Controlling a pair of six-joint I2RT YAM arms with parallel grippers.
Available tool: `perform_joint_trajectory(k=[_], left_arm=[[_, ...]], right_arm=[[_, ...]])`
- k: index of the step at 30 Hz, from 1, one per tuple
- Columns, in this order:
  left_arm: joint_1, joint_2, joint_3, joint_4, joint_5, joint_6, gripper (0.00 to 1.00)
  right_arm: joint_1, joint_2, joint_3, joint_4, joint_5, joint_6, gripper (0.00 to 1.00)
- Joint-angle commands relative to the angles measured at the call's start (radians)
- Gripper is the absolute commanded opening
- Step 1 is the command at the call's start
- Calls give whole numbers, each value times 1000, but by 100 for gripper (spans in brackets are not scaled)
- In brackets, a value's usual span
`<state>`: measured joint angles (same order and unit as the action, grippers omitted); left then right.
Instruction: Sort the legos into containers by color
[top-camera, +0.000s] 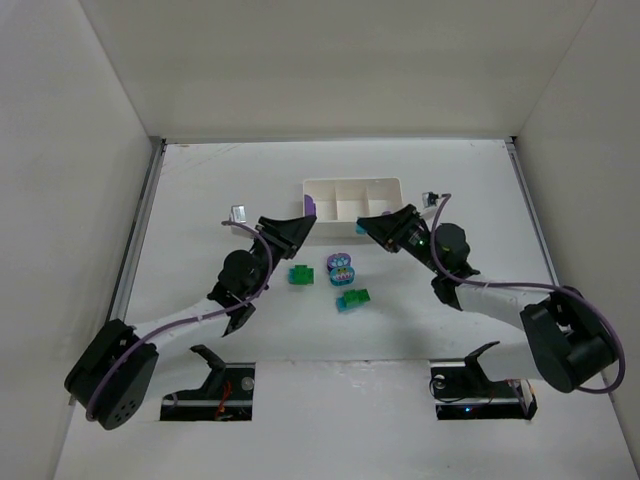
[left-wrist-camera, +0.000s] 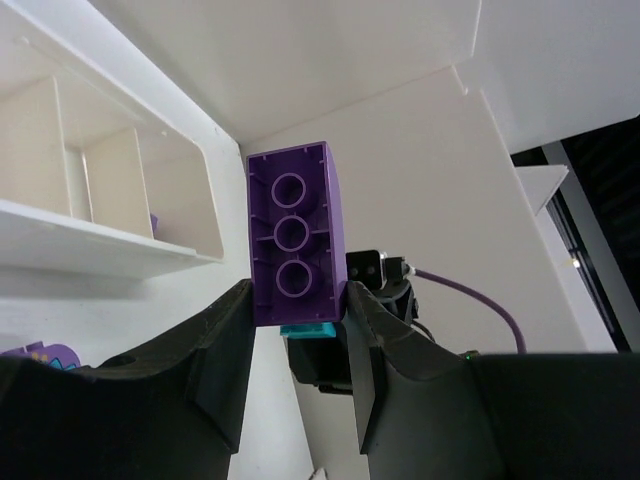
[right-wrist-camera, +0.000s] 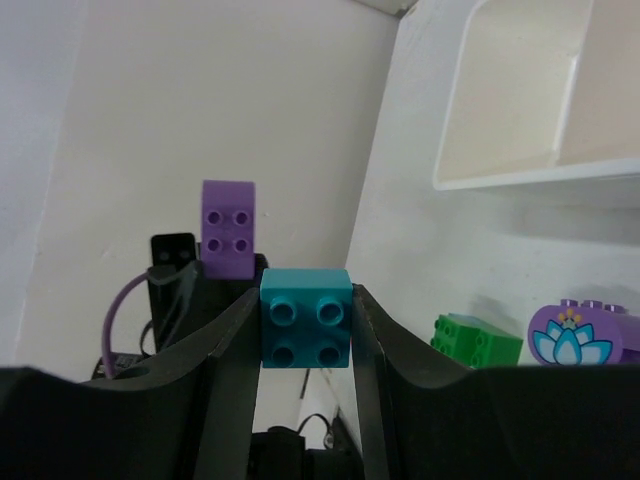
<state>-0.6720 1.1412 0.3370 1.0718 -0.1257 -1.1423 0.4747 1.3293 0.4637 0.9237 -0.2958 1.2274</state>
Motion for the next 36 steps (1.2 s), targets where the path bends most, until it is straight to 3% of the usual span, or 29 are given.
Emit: perform_joint_trajectory(k=[1, 10, 16, 26, 28, 31, 36], left_arm=[[25, -69, -13, -33, -5, 42, 14], [-36, -173, -62, -167, -47, 157, 14], [-51, -311, -81, -315, -94, 210, 15], [-96, -367, -84, -417, -156, 265, 15], [-102, -357, -70, -426, -163, 268, 15], [-120, -345, -53, -429, -170, 285, 15], [-143, -270, 13, -432, -181, 306, 15]], right_arm=[[-6, -30, 56, -55, 9, -83, 36], [-15, 28, 268, -388, 133, -339, 36], [60, 194, 487, -580, 271, -500, 36], [163, 462, 759, -684, 323, -557, 38], [166, 493, 792, -703, 334, -554, 43], [166, 499, 805, -697, 366, -548, 61], [135, 398, 751, -674, 388, -548, 69]])
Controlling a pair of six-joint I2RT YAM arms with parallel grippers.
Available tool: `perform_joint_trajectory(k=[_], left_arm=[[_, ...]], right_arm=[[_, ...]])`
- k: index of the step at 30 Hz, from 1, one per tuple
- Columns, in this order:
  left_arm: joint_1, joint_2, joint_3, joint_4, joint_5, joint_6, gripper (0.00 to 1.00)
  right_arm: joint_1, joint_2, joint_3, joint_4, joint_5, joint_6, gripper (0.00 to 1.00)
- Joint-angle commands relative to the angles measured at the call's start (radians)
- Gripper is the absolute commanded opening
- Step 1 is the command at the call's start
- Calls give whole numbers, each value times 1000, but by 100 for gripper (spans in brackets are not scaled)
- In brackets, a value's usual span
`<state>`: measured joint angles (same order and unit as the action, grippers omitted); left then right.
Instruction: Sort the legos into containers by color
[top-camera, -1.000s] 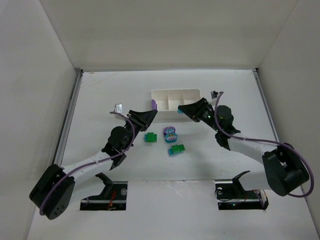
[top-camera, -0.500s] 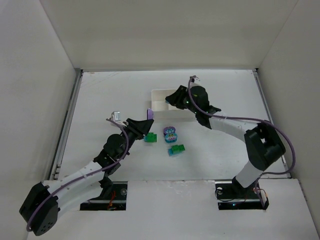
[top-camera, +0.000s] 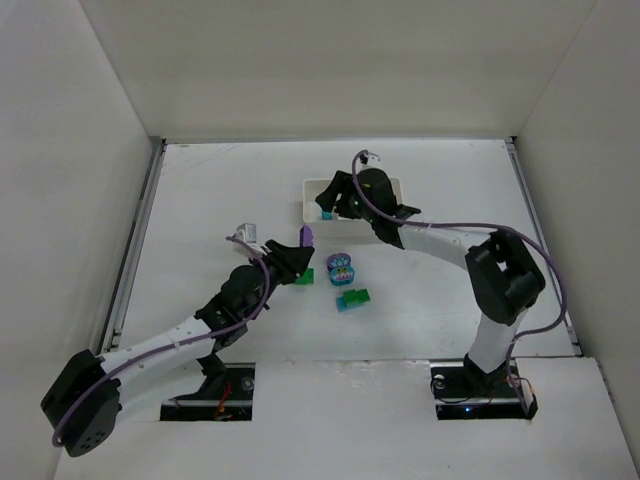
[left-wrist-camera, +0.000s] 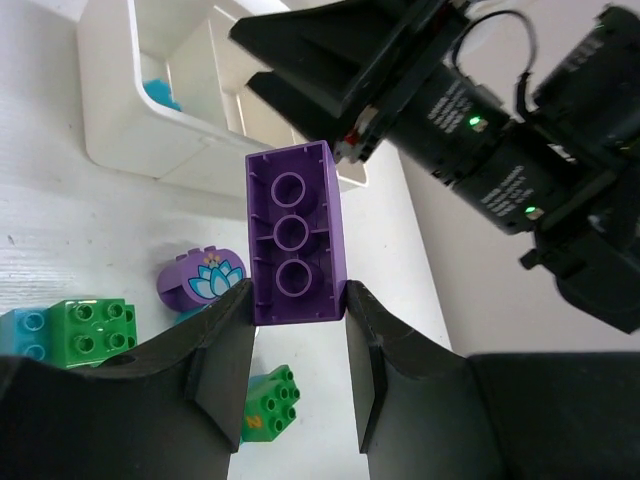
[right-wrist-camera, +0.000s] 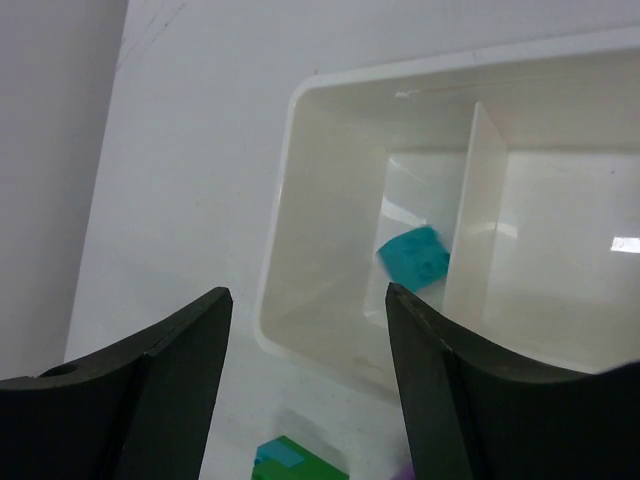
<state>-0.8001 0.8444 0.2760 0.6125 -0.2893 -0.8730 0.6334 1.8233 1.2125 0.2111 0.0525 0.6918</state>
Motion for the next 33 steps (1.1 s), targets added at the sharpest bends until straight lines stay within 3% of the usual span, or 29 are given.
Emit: perform_joint_trajectory(k=[1, 3, 7, 10, 14, 19, 27, 29, 33], left_arm=[[-21, 51, 93, 26, -19, 43, 15], [-27, 119, 152, 20, -8, 57, 15], [-63, 299, 317, 1, 21, 118, 15], [-73, 470, 495, -74, 51, 175, 16], [-69, 691, 730, -181, 71, 221, 16], [-43, 939, 1003, -284, 78, 218, 17], [-38, 1177, 1319, -453, 102, 241, 20], [-35, 1209, 1359, -474, 98, 244, 24], [-27, 1236, 1388, -488, 93, 246, 41]], right_arm=[[-34, -134, -33, 50, 40, -12, 69], [-62, -232, -135, 92, 56, -9, 65], [-142, -483, -404, 189, 144, 21, 41], [-215, -640, -545, 180, 194, 41, 30], [-297, -784, -674, 162, 199, 67, 31], [-301, -872, -715, 151, 162, 78, 36], [-309, -907, -740, 160, 164, 81, 42], [-306, -901, -735, 157, 156, 81, 43], [-306, -892, -735, 163, 162, 80, 48]])
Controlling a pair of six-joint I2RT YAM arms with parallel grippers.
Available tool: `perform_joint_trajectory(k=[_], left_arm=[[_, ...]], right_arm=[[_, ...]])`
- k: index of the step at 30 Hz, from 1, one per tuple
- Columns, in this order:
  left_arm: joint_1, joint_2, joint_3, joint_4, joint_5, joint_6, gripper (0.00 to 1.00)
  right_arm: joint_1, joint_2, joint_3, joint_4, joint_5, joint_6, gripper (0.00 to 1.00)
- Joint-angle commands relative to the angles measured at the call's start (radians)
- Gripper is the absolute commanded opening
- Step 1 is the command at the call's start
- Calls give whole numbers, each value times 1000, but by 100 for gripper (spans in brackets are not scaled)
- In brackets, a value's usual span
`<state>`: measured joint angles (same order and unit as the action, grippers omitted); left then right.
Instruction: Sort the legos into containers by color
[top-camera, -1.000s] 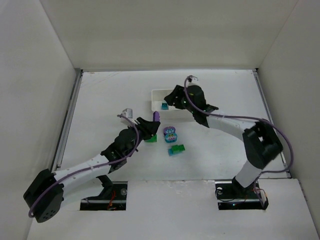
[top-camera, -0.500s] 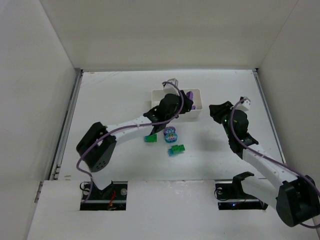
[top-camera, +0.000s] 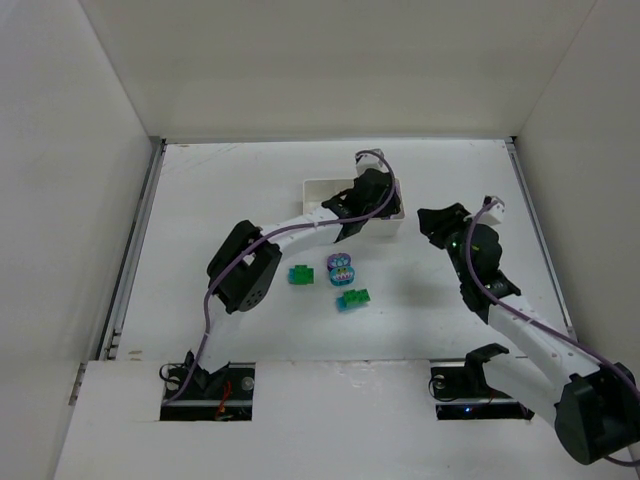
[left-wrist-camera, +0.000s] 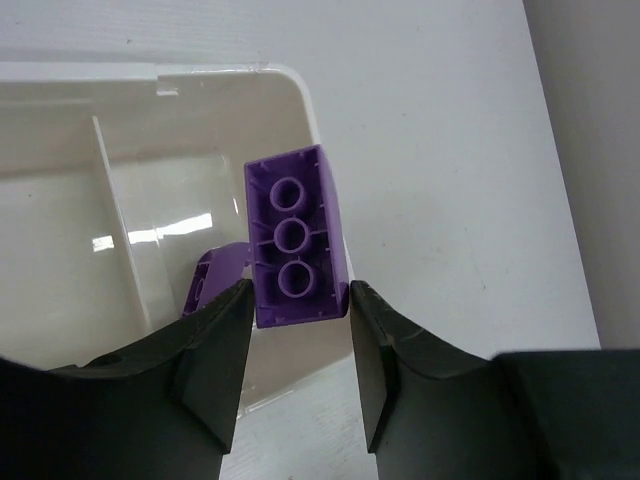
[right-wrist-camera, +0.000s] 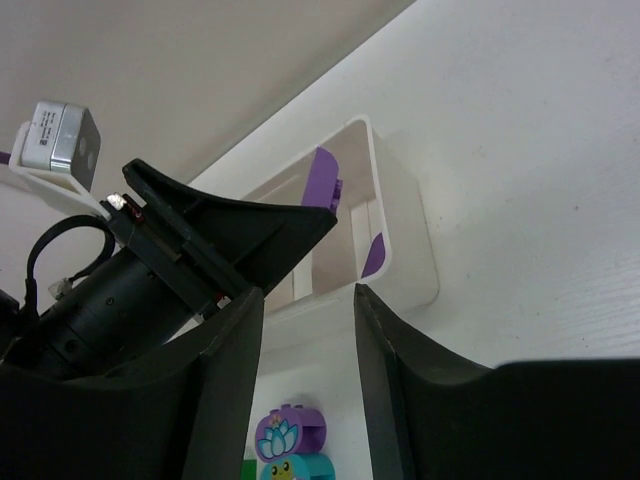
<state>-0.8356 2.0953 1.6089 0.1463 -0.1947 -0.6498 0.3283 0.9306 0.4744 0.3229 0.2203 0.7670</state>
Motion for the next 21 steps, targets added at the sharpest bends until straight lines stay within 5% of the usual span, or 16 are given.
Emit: perform_joint_trajectory(k=[1, 8, 14, 21], left_arm=[[10, -15, 55, -22, -2, 24, 45], [14, -145, -21, -2, -5, 61, 52], [37, -435, -318, 71, -25, 78, 38], [27, -829, -763, 105, -126, 50, 23]], right_arm=[[-1, 1, 4, 53, -7, 2, 50], [21, 25, 16, 61, -13, -14, 48], [148, 128, 98, 38, -19, -106, 31], [318, 302, 239, -67, 14, -239, 38]])
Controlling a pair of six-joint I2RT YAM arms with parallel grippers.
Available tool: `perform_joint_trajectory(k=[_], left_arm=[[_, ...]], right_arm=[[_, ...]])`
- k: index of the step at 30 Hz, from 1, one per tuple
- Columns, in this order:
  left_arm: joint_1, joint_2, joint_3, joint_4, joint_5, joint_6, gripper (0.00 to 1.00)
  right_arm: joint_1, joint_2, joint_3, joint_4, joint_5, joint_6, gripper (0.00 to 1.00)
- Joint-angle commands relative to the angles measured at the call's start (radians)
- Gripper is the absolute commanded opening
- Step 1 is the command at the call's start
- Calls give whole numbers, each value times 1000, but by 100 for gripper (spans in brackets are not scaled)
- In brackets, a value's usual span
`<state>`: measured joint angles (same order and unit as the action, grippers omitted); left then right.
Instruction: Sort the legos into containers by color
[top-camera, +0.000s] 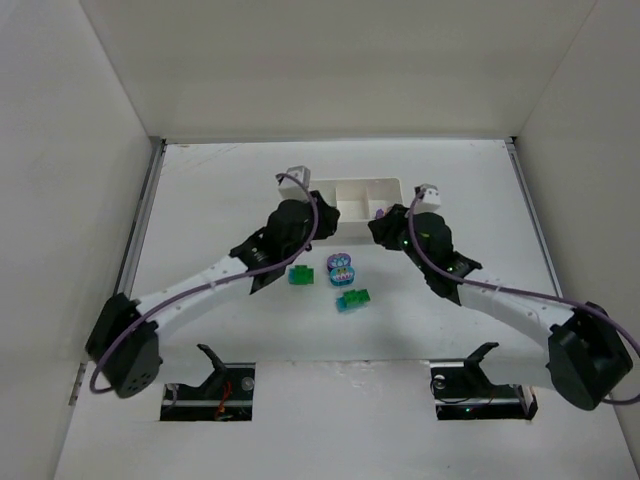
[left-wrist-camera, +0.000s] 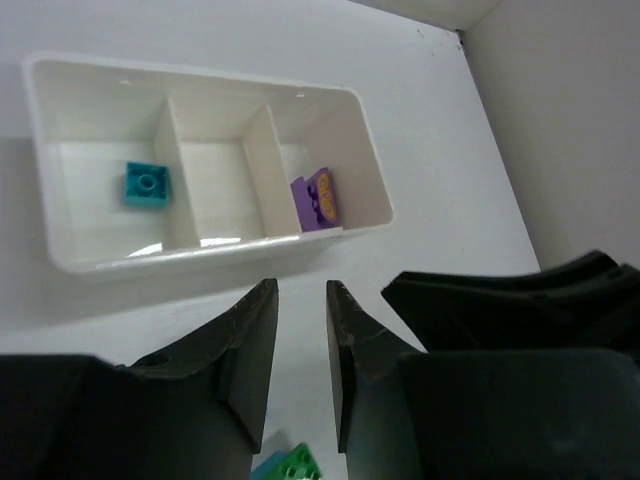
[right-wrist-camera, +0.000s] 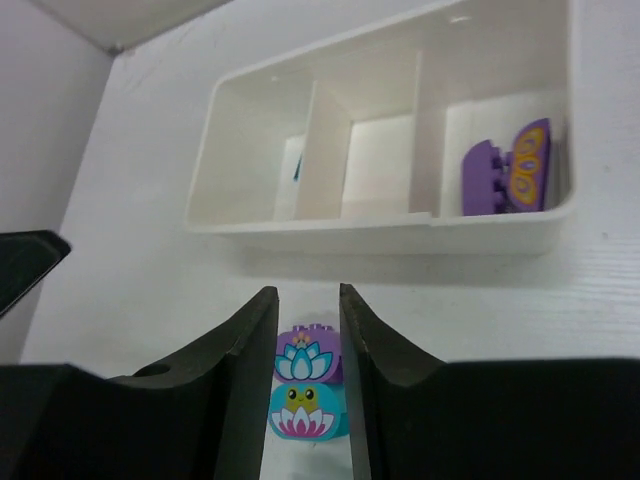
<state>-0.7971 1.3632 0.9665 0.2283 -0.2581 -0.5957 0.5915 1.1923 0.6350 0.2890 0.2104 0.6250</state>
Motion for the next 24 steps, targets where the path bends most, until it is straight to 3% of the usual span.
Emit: perform_joint_trajectory(k=[1, 6, 11, 16, 24], left_arm=[[-21, -151, -171, 19, -75, -12, 23], [-70, -363, -374, -18, -141, -47, 26], [-92, -464, -472, -52, -187, -64, 30], [-101, -518, -512, -56, -185, -67, 35], [-121, -601, -584, -75, -191, -93, 37]], right_arm=[[76, 68, 97, -43, 38, -111, 42], [164, 174, 155, -109, 61, -146, 69], [205, 269, 202, -186, 72, -159, 85], [230, 383, 290, -251, 70, -185, 93], [250, 521, 397, -300, 58, -192, 98]])
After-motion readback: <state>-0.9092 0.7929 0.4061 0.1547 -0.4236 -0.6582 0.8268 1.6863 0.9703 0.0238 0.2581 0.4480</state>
